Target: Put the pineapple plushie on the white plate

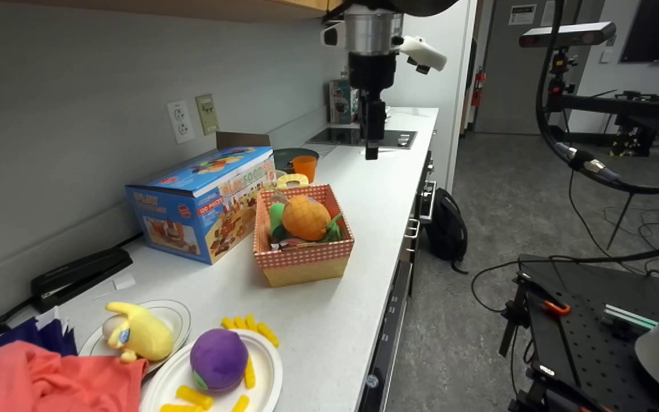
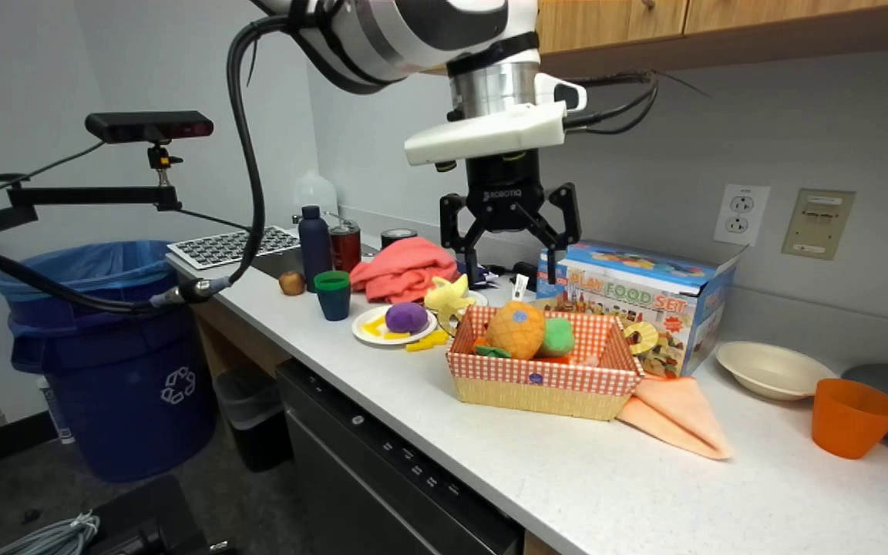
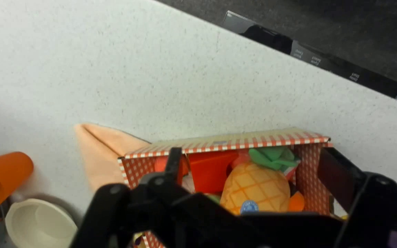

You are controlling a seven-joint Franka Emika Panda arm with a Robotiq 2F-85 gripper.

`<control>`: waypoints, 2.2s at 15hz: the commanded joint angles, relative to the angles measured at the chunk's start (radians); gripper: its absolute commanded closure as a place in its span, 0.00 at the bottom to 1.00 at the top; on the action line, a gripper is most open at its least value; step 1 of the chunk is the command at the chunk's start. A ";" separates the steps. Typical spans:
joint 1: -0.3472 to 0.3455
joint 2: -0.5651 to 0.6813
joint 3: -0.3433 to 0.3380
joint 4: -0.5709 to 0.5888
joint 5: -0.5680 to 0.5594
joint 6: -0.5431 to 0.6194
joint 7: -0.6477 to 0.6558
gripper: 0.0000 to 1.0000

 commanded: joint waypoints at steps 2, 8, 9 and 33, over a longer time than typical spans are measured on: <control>0.000 0.165 0.040 0.145 0.046 0.096 0.021 0.00; -0.007 0.345 0.082 0.253 0.077 0.216 0.063 0.00; -0.008 0.372 0.088 0.272 0.079 0.224 0.075 0.00; 0.022 0.415 0.078 0.282 -0.036 0.190 0.279 0.77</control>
